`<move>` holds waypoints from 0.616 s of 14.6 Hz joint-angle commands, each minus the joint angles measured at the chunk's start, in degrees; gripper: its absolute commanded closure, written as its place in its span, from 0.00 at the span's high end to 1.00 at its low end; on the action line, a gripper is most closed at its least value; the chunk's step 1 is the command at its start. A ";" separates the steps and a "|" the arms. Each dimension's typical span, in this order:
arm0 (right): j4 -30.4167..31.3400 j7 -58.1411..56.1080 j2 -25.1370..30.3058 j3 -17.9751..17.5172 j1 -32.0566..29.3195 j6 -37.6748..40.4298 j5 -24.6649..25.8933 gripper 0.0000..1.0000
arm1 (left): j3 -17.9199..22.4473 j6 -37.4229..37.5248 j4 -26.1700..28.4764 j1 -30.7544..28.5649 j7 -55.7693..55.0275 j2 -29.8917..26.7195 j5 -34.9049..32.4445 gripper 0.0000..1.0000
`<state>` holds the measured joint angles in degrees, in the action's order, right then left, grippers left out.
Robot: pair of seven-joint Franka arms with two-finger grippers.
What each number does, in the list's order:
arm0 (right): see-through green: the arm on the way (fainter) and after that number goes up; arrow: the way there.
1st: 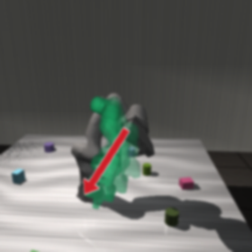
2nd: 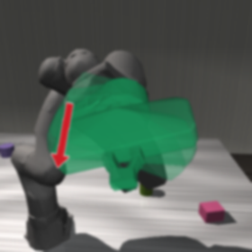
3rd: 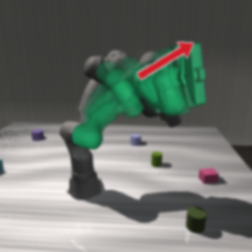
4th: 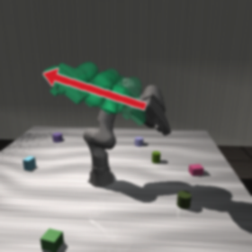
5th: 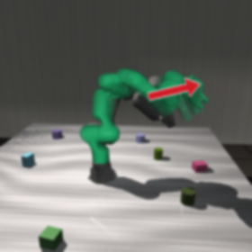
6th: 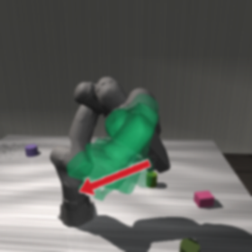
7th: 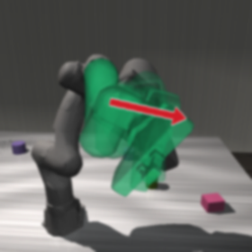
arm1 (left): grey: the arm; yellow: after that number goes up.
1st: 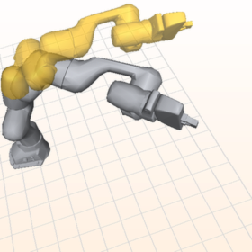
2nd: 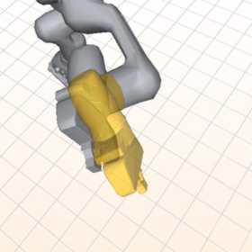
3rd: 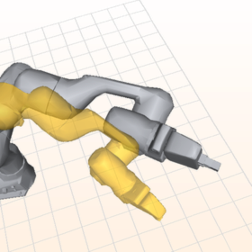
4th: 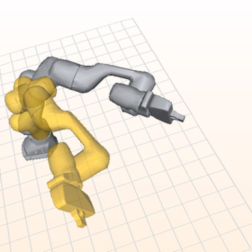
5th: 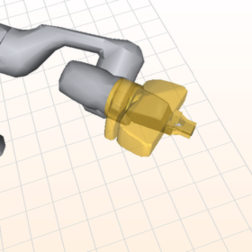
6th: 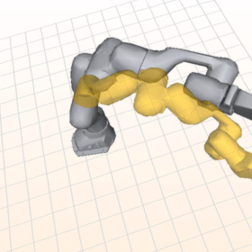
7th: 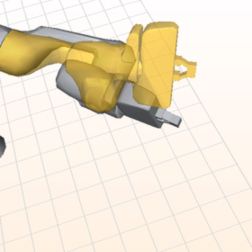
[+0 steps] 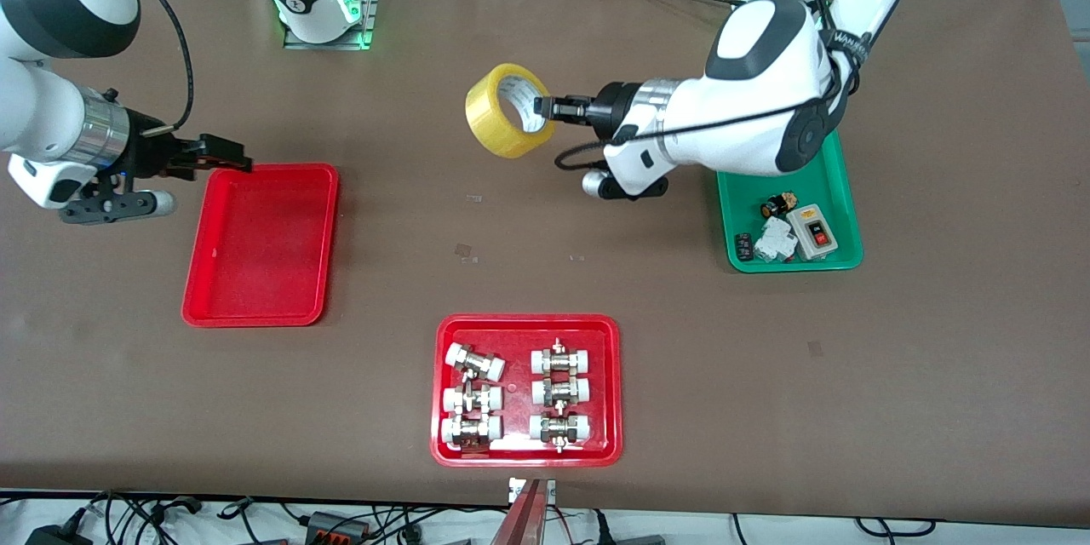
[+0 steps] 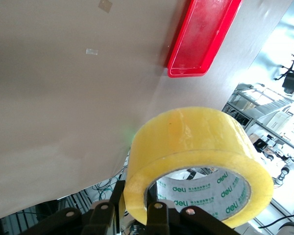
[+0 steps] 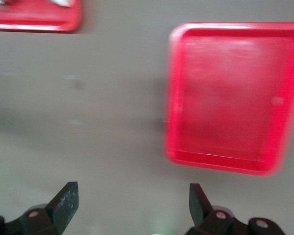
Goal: Left arm passes tape to right arm into tray
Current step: 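Lift the tape with the left gripper while the right gripper approaches, then grasp the tape rim with the right gripper beside the left gripper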
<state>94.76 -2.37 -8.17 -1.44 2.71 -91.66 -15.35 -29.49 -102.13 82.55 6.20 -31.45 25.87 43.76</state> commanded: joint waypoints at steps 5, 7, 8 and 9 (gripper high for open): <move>-7.92 3.93 -2.46 -0.31 11.70 -6.13 -21.43 1.00 | -0.21 0.52 -2.75 -0.31 -0.98 0.94 1.24 0.00; -8.36 7.55 -3.87 -0.31 14.24 -10.45 -27.34 1.00 | -0.21 0.61 -2.75 -0.49 -1.16 0.94 1.24 0.00; -9.23 8.25 -4.65 -0.31 15.47 -11.77 -27.71 1.00 | -0.30 0.61 -2.75 -0.58 -1.25 0.85 1.24 0.00; -9.42 9.57 -5.18 -0.40 16.70 -12.66 -27.89 1.00 | -0.22 0.70 -2.75 -0.58 -1.16 0.85 1.32 0.00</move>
<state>87.89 4.54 -10.92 -2.27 17.18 -102.80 -41.39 -29.44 -102.17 81.17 5.94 -31.90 26.63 43.78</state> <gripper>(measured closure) 0.000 0.784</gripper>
